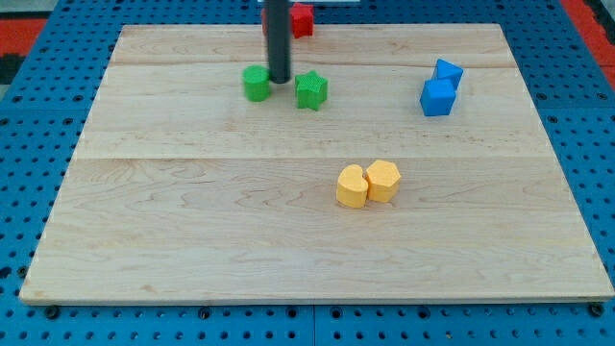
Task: Move the green circle towards the left of the board
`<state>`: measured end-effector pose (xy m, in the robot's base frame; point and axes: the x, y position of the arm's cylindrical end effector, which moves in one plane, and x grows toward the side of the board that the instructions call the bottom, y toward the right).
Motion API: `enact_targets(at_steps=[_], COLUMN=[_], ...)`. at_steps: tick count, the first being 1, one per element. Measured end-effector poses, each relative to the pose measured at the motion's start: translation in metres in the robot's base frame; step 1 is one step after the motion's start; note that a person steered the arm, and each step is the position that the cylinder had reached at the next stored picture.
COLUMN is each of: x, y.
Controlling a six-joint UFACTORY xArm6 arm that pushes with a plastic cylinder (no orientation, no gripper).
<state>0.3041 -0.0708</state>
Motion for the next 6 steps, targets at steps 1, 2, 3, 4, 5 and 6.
enact_targets(at_steps=[1, 2, 3, 4, 5, 6], x=[-0.009, 0.017, 0.050, -0.015, -0.014, 0.019], y=[-0.057, -0.021, -0.078, -0.098, -0.115, -0.115])
